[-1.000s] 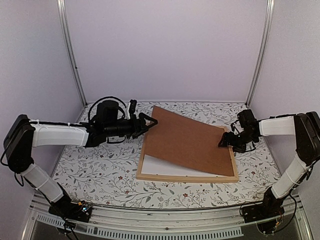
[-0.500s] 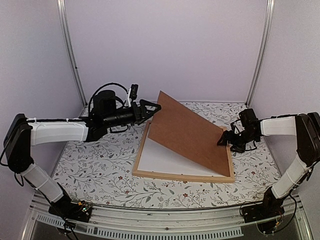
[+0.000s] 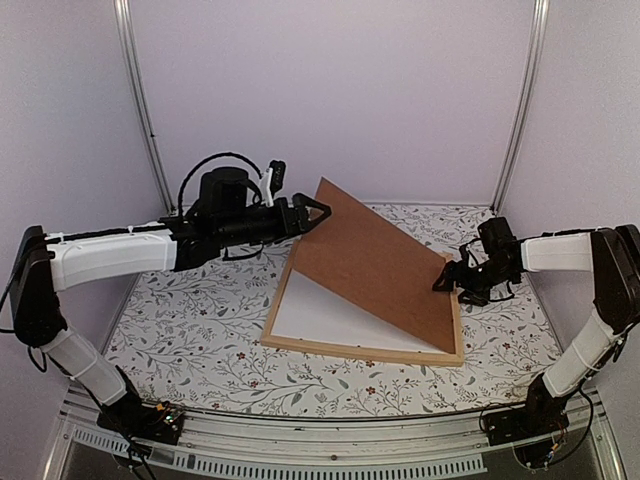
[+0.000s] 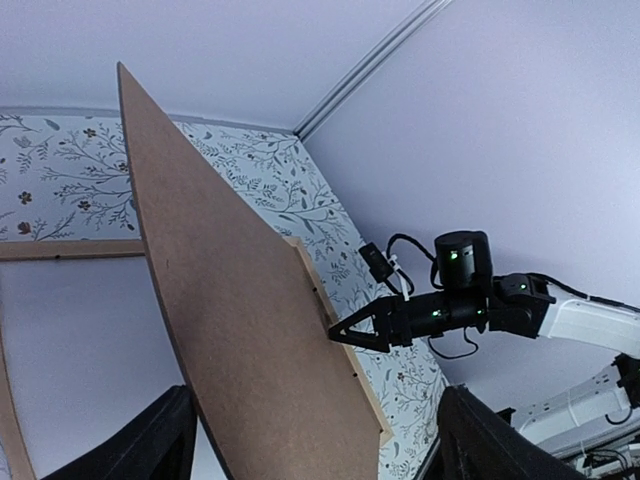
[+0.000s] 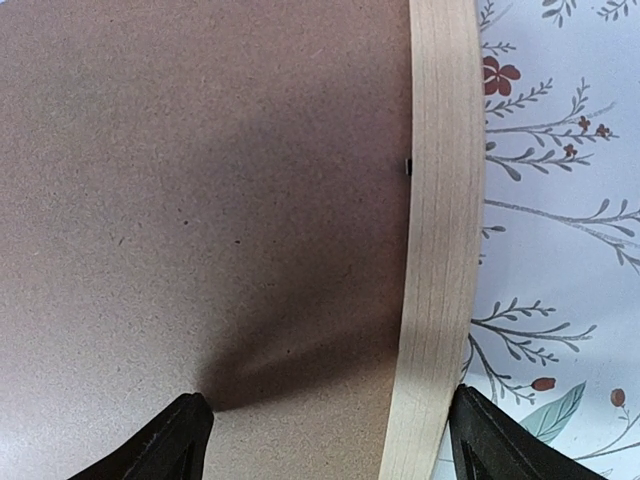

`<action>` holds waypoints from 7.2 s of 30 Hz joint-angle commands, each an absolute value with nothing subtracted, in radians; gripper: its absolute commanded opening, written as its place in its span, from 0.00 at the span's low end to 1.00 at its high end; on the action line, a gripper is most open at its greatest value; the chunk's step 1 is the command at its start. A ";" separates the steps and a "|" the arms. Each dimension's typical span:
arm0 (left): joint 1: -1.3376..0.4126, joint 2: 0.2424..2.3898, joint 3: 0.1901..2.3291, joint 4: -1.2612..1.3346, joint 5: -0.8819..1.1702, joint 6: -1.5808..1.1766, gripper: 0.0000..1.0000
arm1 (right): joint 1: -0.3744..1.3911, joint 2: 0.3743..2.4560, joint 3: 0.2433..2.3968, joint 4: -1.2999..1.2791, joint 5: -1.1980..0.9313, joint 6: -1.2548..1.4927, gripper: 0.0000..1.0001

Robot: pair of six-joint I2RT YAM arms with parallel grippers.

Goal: Put the photo into the frame

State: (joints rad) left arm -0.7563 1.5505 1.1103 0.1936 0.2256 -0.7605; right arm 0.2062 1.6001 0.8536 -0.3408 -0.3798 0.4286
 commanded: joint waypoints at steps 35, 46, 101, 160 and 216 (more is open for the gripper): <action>-0.764 1.672 1.089 -0.278 -0.179 -0.628 1.00 | 0.246 1.580 0.885 -0.266 -0.562 0.409 0.85; -0.737 1.761 1.079 -0.305 -0.185 -0.597 1.00 | 0.246 1.580 0.885 -0.271 -0.557 0.407 0.85; -0.681 1.914 1.203 -0.245 0.068 -0.516 0.96 | 0.263 1.564 0.978 -0.344 -0.277 0.367 0.85; -0.707 1.953 1.238 -0.202 0.135 -0.515 0.88 | 0.246 1.907 1.128 -0.214 -0.360 0.311 0.86; -0.699 2.015 1.310 -0.275 0.058 -0.230 0.95 | 0.184 1.561 0.845 -0.421 -0.240 0.316 0.88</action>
State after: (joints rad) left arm -0.6922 2.0289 1.3415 -0.2726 0.0040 -0.2314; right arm 0.1955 1.5917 0.8684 -0.4206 -0.1917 0.3153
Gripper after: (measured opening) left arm 0.959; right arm 0.881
